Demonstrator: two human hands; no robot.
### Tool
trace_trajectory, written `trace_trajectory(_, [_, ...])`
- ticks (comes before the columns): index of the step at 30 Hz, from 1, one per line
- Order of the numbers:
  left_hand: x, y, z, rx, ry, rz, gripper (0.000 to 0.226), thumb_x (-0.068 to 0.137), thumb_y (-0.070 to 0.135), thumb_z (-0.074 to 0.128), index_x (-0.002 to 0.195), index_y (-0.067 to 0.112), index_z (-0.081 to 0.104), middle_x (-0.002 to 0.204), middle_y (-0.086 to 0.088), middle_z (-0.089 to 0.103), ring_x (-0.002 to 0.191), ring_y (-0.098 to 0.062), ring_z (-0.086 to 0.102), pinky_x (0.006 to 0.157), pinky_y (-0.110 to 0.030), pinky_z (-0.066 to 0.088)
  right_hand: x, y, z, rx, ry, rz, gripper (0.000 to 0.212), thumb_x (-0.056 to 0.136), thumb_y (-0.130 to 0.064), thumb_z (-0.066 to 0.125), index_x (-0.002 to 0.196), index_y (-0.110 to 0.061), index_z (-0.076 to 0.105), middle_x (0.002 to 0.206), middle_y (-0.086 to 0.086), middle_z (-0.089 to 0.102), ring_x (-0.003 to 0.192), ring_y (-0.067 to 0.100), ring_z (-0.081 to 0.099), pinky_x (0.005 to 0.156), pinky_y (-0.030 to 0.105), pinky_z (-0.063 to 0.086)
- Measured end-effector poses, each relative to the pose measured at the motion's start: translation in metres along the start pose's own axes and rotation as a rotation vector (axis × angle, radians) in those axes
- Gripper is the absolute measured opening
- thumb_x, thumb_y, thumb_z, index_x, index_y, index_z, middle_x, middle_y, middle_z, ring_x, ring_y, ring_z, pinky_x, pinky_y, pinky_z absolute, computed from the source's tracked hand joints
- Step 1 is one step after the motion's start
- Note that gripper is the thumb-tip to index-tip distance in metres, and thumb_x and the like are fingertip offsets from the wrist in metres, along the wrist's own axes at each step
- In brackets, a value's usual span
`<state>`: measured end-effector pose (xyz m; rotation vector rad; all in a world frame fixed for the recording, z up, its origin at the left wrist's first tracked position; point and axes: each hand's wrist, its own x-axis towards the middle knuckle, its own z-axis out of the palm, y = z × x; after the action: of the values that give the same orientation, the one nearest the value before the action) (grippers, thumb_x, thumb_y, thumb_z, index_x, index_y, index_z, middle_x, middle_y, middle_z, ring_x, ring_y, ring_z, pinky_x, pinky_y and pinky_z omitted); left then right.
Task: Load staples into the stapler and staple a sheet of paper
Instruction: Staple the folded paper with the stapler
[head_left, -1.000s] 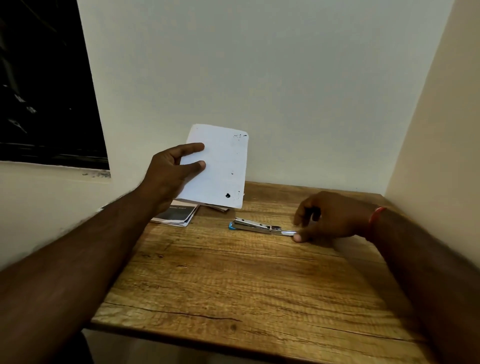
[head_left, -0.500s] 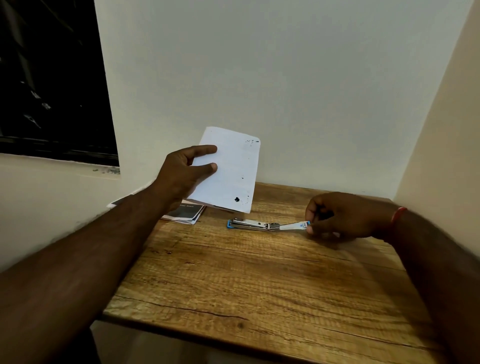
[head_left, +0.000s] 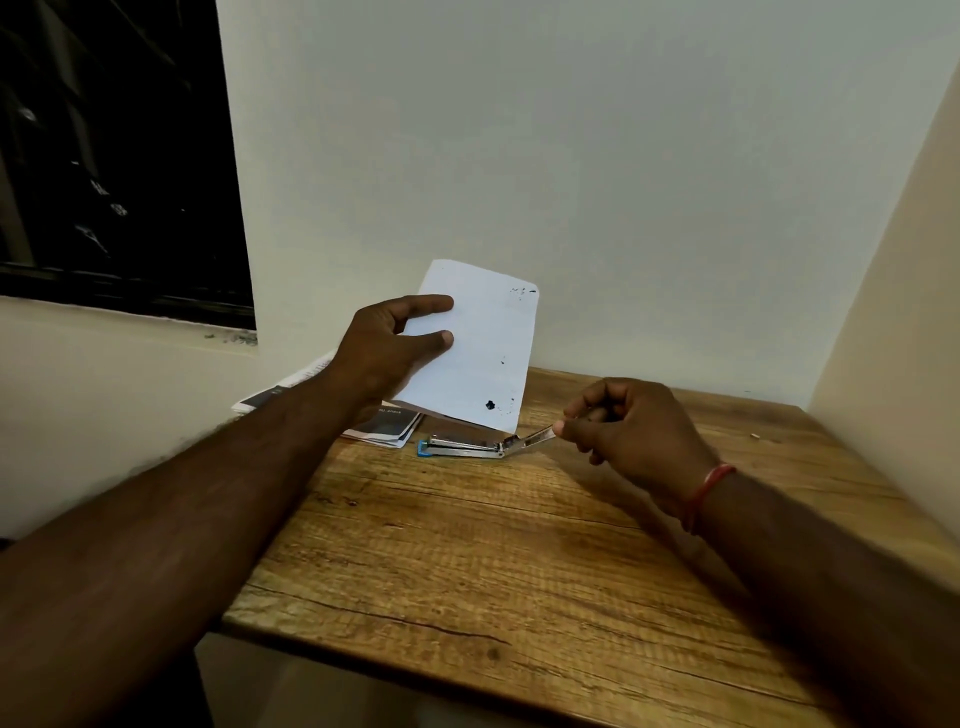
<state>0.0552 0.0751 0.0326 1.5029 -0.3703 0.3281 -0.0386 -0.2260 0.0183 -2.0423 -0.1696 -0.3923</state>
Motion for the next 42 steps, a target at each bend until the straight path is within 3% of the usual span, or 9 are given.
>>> trace_trajectory(5, [-0.001, 0.001, -0.002, -0.017, -0.005, -0.002, 0.045, 0.095, 0.001, 0.087, 0.135, 0.022, 0.083, 0.136, -0.007, 0.081, 0.12, -0.031, 0.082, 0.108, -0.053, 0.065, 0.004, -0.001, -0.016, 0.076, 0.186, -0.114, 0.031, 0.093, -0.003, 0.083, 0.112, -0.028, 0.083, 0.092, 0.017, 0.077, 0.088, 0.033, 0.076, 0.09, 0.048, 0.067])
trace_trajectory(9, [-0.003, 0.002, 0.001, -0.016, -0.011, -0.01, 0.045, 0.095, 0.002, 0.087, 0.134, 0.023, 0.083, 0.134, -0.006, 0.082, 0.118, -0.029, 0.082, 0.107, -0.052, 0.065, 0.008, 0.002, -0.022, -0.068, 0.228, -0.215, 0.036, 0.096, -0.007, 0.081, 0.119, -0.034, 0.076, 0.097, -0.005, 0.077, 0.093, 0.013, 0.076, 0.089, 0.037, 0.067])
trace_trajectory(15, [-0.001, 0.001, 0.003, -0.013, -0.005, 0.002, 0.044, 0.095, 0.002, 0.088, 0.134, 0.023, 0.083, 0.136, -0.006, 0.081, 0.121, -0.029, 0.081, 0.108, -0.052, 0.065, 0.006, 0.019, -0.02, -0.292, -0.041, -0.243, 0.026, 0.09, -0.021, 0.093, 0.1, -0.043, 0.081, 0.091, -0.02, 0.082, 0.092, -0.008, 0.077, 0.079, 0.007, 0.057])
trace_trajectory(18, [0.0, 0.002, 0.003, -0.011, -0.002, 0.005, 0.045, 0.095, 0.003, 0.088, 0.134, 0.024, 0.084, 0.136, -0.005, 0.081, 0.12, -0.028, 0.081, 0.107, -0.051, 0.065, 0.009, 0.02, -0.029, -0.323, -0.177, -0.209, 0.018, 0.089, -0.035, 0.093, 0.103, -0.041, 0.084, 0.098, -0.027, 0.082, 0.094, -0.008, 0.077, 0.081, 0.015, 0.058])
trace_trajectory(22, [0.0, 0.001, 0.005, -0.008, -0.012, 0.014, 0.045, 0.095, 0.002, 0.088, 0.134, 0.024, 0.083, 0.135, -0.004, 0.081, 0.118, -0.027, 0.082, 0.106, -0.05, 0.066, 0.012, 0.014, -0.062, -0.3, -0.419, -0.151, 0.06, 0.07, -0.078, 0.089, 0.124, -0.054, 0.078, 0.121, -0.033, 0.077, 0.114, -0.013, 0.069, 0.095, 0.021, 0.055])
trace_trajectory(27, [-0.001, 0.001, 0.009, -0.007, -0.023, 0.013, 0.046, 0.095, 0.002, 0.088, 0.134, 0.025, 0.083, 0.133, -0.001, 0.082, 0.115, -0.023, 0.084, 0.102, -0.047, 0.068, 0.014, 0.015, -0.086, -0.484, -0.759, -0.175, 0.074, 0.065, -0.065, 0.099, 0.135, -0.06, 0.072, 0.151, -0.039, 0.06, 0.141, -0.014, 0.053, 0.114, 0.017, 0.037])
trace_trajectory(32, [-0.002, 0.002, 0.01, -0.004, -0.041, 0.03, 0.047, 0.094, 0.001, 0.088, 0.133, 0.027, 0.084, 0.132, 0.0, 0.083, 0.114, -0.022, 0.084, 0.1, -0.044, 0.069, 0.017, 0.023, -0.07, -0.46, -0.574, -0.181, 0.035, 0.072, -0.04, 0.102, 0.102, -0.05, 0.088, 0.126, -0.037, 0.076, 0.119, -0.014, 0.067, 0.101, 0.016, 0.048])
trace_trajectory(38, [-0.005, 0.005, 0.006, 0.144, -0.069, 0.102, 0.048, 0.094, 0.009, 0.09, 0.132, 0.036, 0.083, 0.132, 0.01, 0.082, 0.112, -0.016, 0.083, 0.092, -0.034, 0.07, 0.015, 0.025, -0.047, -0.409, -0.386, -0.196, 0.016, 0.086, -0.035, 0.095, 0.099, -0.038, 0.085, 0.102, -0.022, 0.084, 0.093, -0.002, 0.075, 0.073, 0.005, 0.05])
trace_trajectory(42, [-0.009, 0.011, 0.008, 0.245, -0.13, 0.191, 0.049, 0.094, 0.008, 0.09, 0.133, 0.038, 0.082, 0.132, 0.014, 0.082, 0.113, -0.01, 0.081, 0.094, -0.029, 0.068, 0.014, 0.024, -0.038, -0.044, -0.261, -0.125, 0.015, 0.099, -0.023, 0.083, 0.113, -0.017, 0.079, 0.101, 0.01, 0.086, 0.086, 0.022, 0.079, 0.078, 0.028, 0.061])
